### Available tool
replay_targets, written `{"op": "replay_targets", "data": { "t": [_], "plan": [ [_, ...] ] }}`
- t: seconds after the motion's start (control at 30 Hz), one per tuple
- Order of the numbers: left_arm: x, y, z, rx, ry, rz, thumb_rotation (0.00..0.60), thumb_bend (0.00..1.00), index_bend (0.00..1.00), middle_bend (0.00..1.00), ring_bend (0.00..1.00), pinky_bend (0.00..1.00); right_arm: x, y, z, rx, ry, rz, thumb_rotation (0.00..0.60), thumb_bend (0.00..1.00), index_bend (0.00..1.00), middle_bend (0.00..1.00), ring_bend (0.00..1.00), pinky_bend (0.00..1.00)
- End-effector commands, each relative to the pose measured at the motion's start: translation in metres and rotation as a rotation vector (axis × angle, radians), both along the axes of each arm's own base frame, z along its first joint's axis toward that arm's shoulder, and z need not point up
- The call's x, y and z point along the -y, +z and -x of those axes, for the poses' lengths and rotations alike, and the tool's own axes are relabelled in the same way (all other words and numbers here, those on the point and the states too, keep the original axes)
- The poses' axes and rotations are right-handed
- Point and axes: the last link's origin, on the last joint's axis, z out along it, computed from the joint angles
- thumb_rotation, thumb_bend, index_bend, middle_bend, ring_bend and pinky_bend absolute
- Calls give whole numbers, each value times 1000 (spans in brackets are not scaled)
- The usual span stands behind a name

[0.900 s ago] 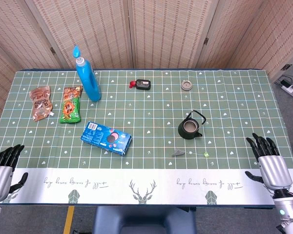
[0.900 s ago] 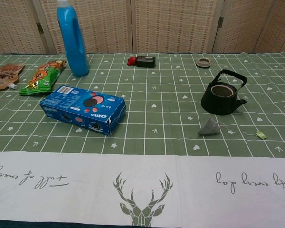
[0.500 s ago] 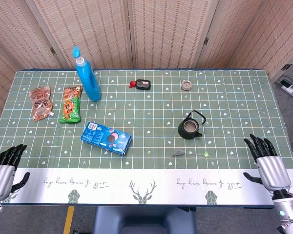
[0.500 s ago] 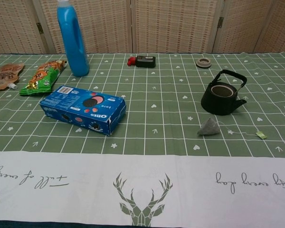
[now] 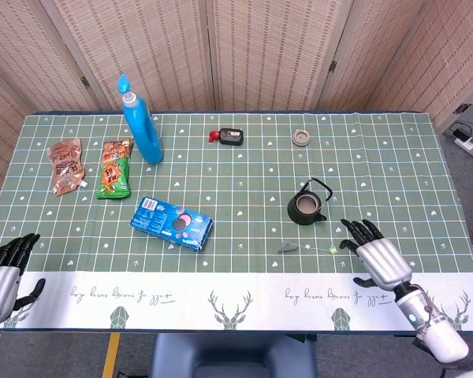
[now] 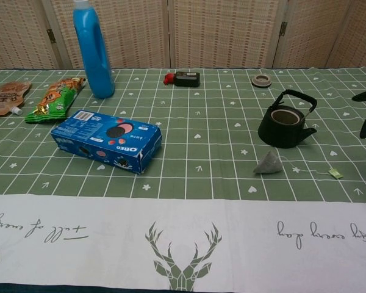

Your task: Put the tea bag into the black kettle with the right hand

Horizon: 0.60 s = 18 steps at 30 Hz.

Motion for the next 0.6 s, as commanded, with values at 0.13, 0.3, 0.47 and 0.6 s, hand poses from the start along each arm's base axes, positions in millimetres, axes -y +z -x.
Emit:
{"op": "replay_targets", "data": {
  "t": [0.13,0.3,0.47,0.6],
  "plan": [
    [-1,2,0,21,2,-5,600,342,0,46,55,131,30,-12,-11,-26,1,-28,600,385,438,0,0,0],
    [-4,5,3,33,8,-5,600,342,0,46,55,131,42,-22,-7,-53,-27,-48,600,401,443,0,0,0],
    [-5,7,4,43,13,-4,600,342,0,46,55,131,50,-36,0,-83,-66,-88,600,400,412,0,0,0],
    [-5,7,4,45,14,-5,600,342,0,46,55,131,51,-43,4,-121,-70,-102,600,400,344,0,0,0]
  ]
}}
